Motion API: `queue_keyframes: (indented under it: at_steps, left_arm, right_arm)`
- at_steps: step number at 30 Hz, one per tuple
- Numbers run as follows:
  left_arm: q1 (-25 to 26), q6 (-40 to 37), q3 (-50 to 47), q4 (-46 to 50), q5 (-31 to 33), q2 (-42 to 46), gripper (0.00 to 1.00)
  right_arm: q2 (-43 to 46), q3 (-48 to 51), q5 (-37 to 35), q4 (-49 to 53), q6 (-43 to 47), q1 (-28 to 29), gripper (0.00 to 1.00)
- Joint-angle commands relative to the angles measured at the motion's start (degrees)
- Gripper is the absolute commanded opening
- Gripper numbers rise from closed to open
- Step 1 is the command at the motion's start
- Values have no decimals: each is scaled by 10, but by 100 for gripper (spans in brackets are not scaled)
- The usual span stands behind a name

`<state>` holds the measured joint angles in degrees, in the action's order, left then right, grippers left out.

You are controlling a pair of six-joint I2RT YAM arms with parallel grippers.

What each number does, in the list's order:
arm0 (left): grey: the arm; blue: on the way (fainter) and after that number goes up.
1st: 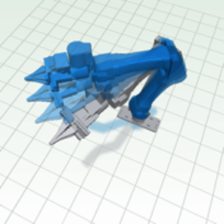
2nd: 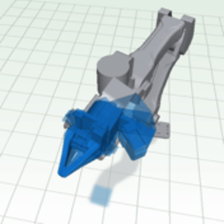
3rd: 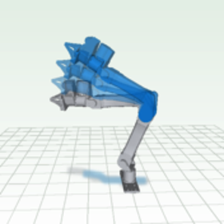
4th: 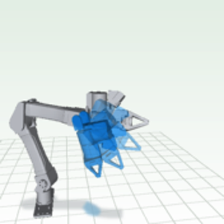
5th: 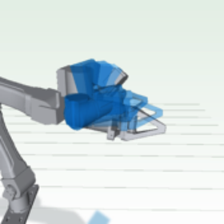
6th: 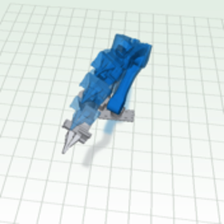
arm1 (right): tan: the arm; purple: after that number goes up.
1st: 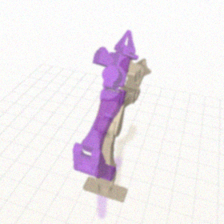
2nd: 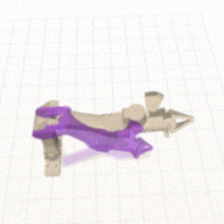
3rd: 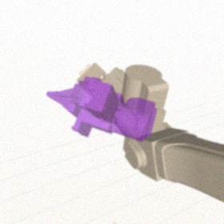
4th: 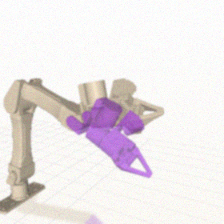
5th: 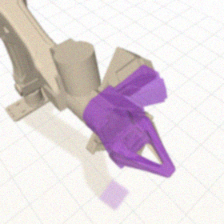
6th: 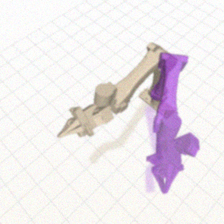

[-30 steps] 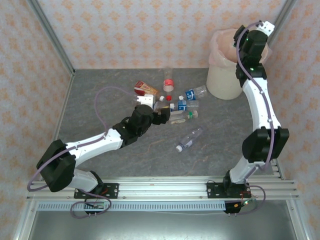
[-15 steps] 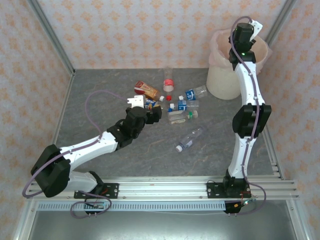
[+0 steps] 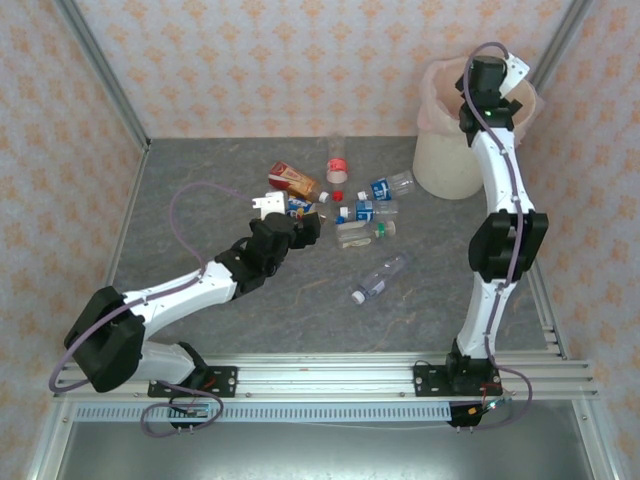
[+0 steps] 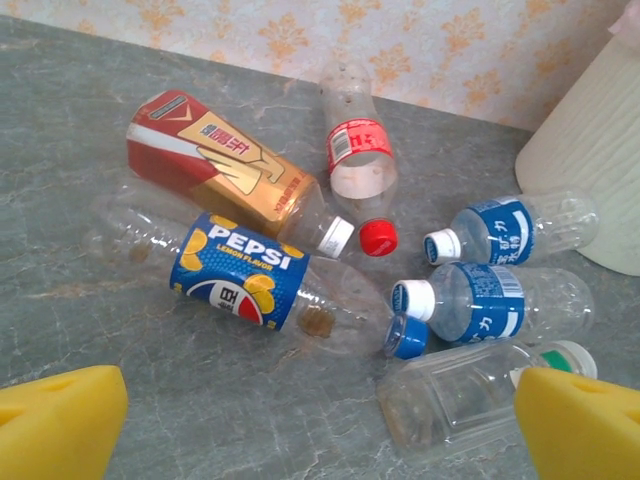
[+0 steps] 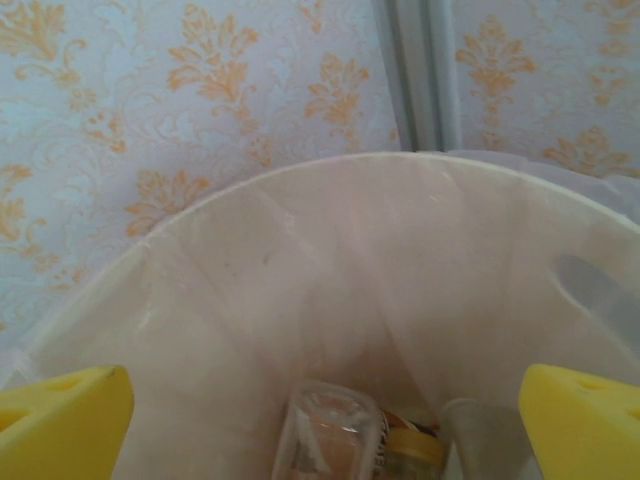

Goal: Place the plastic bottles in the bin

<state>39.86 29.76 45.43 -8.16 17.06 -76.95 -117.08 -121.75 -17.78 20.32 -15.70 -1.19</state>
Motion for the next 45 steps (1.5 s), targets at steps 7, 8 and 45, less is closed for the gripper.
queue_keyframes:
  at_steps: [7, 8, 45]
  left_arm:
    - [-18, 49, 43, 42, 5, -30, 100]
    - [-20, 51, 48, 42, -3, -35, 100]
    - [-142, 551, 423, 412, 51, -358, 100]
  right_arm:
    - [199, 220, 88, -121, 8, -3, 99]
    - [222, 246, 111, -135, 10, -3, 99]
    - [600, 669, 296, -108, -37, 153, 99]
